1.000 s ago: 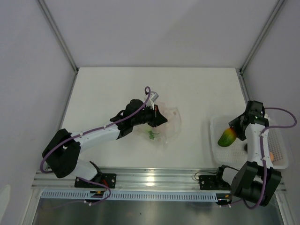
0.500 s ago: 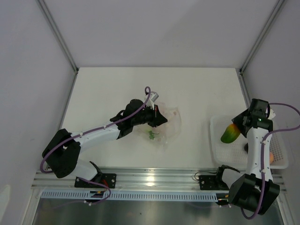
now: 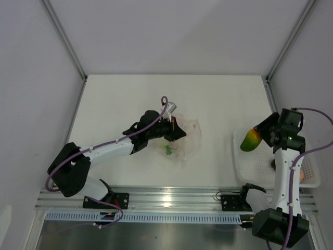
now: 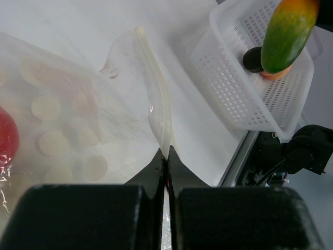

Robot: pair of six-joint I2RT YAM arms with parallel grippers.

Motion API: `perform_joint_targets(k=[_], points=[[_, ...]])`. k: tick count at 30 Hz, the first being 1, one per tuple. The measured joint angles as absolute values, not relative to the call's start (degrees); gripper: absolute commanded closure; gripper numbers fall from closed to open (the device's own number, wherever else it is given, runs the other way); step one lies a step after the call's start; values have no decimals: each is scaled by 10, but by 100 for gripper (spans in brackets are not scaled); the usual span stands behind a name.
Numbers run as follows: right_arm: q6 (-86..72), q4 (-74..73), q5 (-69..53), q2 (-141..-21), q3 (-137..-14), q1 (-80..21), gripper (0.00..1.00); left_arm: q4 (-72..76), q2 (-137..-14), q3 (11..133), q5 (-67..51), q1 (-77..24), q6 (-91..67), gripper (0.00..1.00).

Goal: Place the food in the zip-top bag and seal the zipper
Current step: Place the fake fruit in the zipper food storage bag.

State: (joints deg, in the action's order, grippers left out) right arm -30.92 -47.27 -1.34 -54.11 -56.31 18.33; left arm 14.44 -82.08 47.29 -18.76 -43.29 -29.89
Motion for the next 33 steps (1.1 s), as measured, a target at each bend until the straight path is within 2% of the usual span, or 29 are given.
perform_joint_targets(k=[6, 16, 33], points=[[-331, -451, -46, -533, -588, 110, 100, 147, -832, 473, -201, -432, -305, 99], [-401, -350, -26, -559, -595, -127, 100, 155, -834, 473, -208, -431, -312, 99], [-568, -192, 74, -695, -514, -300, 100, 183, -834, 471, -218, -421, -326, 99]])
